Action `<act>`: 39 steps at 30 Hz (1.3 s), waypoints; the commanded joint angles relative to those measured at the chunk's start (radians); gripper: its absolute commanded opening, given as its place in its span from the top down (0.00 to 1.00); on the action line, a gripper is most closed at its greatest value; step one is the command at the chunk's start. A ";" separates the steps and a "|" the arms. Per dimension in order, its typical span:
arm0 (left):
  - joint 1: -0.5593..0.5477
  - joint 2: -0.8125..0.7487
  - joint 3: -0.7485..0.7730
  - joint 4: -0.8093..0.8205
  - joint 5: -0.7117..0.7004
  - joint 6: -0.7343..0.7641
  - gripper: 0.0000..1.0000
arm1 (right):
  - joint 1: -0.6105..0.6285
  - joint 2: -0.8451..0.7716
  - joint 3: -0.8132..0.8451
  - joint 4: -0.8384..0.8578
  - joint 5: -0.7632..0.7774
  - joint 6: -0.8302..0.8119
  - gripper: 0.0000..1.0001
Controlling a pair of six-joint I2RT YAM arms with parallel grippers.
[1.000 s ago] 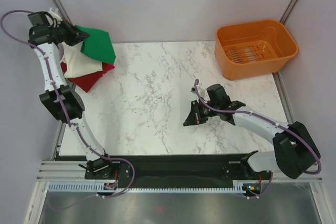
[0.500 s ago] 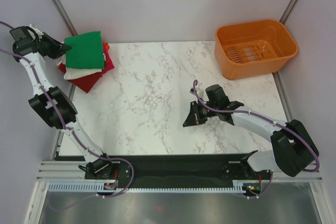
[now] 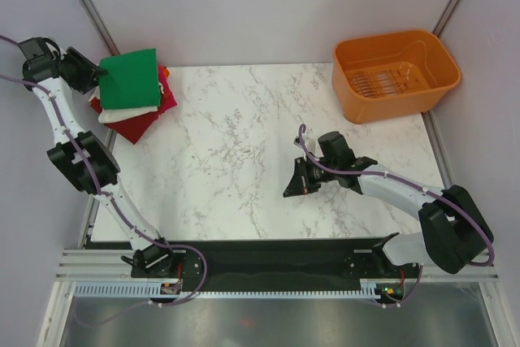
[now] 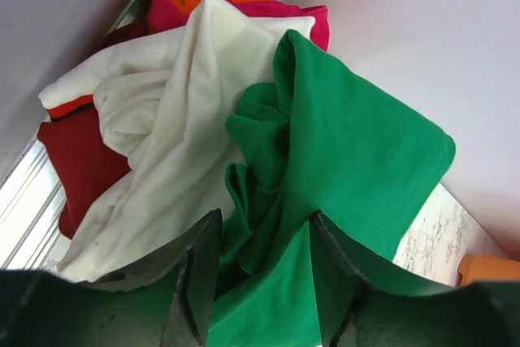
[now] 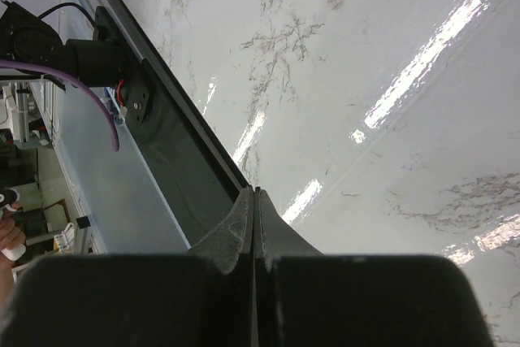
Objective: Fold and stack the t-shirts
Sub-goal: Neatly place the folded tshirt to the corner
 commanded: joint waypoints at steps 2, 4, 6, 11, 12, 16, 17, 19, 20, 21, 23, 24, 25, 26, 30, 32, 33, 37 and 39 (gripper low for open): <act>0.053 0.144 -0.033 -0.123 -0.105 -0.096 0.40 | 0.004 -0.006 0.004 0.017 -0.005 -0.007 1.00; 0.053 0.124 -0.033 -0.129 -0.137 -0.097 0.35 | 0.005 -0.011 0.005 0.014 -0.005 -0.005 1.00; 0.057 0.108 -0.021 -0.135 -0.153 -0.097 0.31 | 0.005 -0.016 0.004 0.011 -0.005 -0.005 1.00; 0.089 0.069 0.013 -0.159 -0.196 -0.116 0.26 | 0.005 -0.032 0.002 0.008 -0.007 -0.004 1.00; 0.099 0.047 0.008 -0.164 -0.206 -0.123 0.26 | 0.005 -0.034 0.002 0.010 -0.009 -0.005 1.00; 0.147 -0.014 -0.019 -0.164 -0.236 -0.139 0.22 | 0.007 -0.028 0.002 0.010 -0.016 -0.002 1.00; 0.171 -0.022 -0.019 -0.166 -0.228 -0.146 0.21 | 0.011 -0.026 0.004 0.010 -0.018 -0.004 1.00; 0.202 -0.031 0.007 -0.164 -0.190 -0.163 0.18 | 0.013 -0.022 0.008 0.008 -0.019 -0.004 1.00; 0.211 -0.030 0.019 -0.167 -0.177 -0.166 0.15 | 0.016 -0.020 0.010 0.010 -0.021 -0.004 1.00; 0.219 -0.031 0.030 -0.170 -0.164 -0.174 0.10 | 0.017 -0.017 0.012 0.010 -0.021 -0.002 1.00; 0.244 -0.048 0.050 -0.182 -0.167 -0.180 0.10 | 0.020 -0.014 0.015 0.010 -0.022 -0.004 1.00; 0.253 -0.056 0.050 -0.182 -0.171 -0.186 0.09 | 0.020 -0.010 0.015 0.010 -0.022 -0.005 1.00; 0.268 -0.074 0.048 -0.198 -0.186 -0.191 0.09 | 0.023 -0.008 0.013 0.011 -0.022 -0.005 1.00; 0.276 -0.083 0.048 -0.202 -0.193 -0.195 0.09 | 0.030 -0.002 0.012 0.016 -0.022 -0.005 1.00; 0.300 -0.142 0.038 -0.238 -0.271 -0.217 0.09 | 0.048 0.004 0.015 0.019 -0.021 -0.005 1.00; 0.307 -0.183 0.028 -0.251 -0.294 -0.220 0.09 | 0.054 -0.003 0.018 0.019 -0.021 -0.005 0.98; 0.307 -0.195 0.022 -0.258 -0.312 -0.220 0.08 | 0.056 -0.006 0.021 0.017 -0.021 -0.005 0.94; 0.302 -0.295 -0.031 -0.262 -0.322 -0.228 0.07 | 0.073 -0.028 0.031 0.016 -0.024 -0.007 0.44; 0.300 -0.364 -0.077 -0.253 -0.305 -0.235 0.07 | 0.092 -0.046 0.038 0.016 -0.013 -0.004 0.33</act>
